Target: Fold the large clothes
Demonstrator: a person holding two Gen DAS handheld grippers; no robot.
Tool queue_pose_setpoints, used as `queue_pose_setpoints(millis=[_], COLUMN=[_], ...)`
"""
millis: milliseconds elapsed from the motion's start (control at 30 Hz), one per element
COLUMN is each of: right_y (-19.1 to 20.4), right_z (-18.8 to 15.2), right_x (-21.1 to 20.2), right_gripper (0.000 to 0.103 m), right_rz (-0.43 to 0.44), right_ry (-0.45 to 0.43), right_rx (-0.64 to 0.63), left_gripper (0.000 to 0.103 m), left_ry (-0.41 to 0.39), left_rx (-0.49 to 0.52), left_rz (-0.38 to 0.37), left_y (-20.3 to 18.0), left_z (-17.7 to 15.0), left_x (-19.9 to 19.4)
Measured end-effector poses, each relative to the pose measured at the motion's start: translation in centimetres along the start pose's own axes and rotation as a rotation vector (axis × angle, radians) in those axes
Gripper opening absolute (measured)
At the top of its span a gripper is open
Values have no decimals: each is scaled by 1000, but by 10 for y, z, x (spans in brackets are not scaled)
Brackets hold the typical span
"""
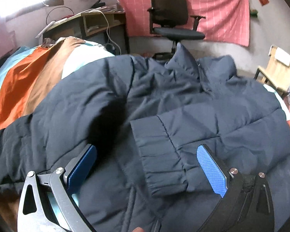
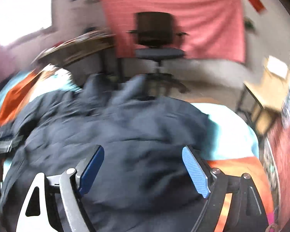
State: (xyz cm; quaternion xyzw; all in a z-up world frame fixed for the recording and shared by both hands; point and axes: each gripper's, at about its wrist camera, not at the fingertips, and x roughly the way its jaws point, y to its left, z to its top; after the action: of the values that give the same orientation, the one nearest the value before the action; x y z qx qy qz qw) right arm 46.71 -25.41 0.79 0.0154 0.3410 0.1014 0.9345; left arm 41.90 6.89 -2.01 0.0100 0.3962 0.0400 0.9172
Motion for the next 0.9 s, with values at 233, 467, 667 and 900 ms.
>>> queue_pose_setpoints(millis=[233,467,667,900], right_y=[-22,-19,-18,29], right_z=[-8,-27,-25,-4], right_x=[72,111,93,37], right_gripper=[23,21,24,64], right_rz=[-16,-13,-33,40], right_ry=[194,303,240,69], right_rx=[43,1,4,-80], left_gripper=[102,102,102,102], left_ry=[85,80,50,-84], left_rx=[8,28,-39,-193], left_rz=[52,70,35,38], left_y=[-5,-10,6,61], left_z=[-13,-21,-19,-29], left_x=[38,51,32,-40])
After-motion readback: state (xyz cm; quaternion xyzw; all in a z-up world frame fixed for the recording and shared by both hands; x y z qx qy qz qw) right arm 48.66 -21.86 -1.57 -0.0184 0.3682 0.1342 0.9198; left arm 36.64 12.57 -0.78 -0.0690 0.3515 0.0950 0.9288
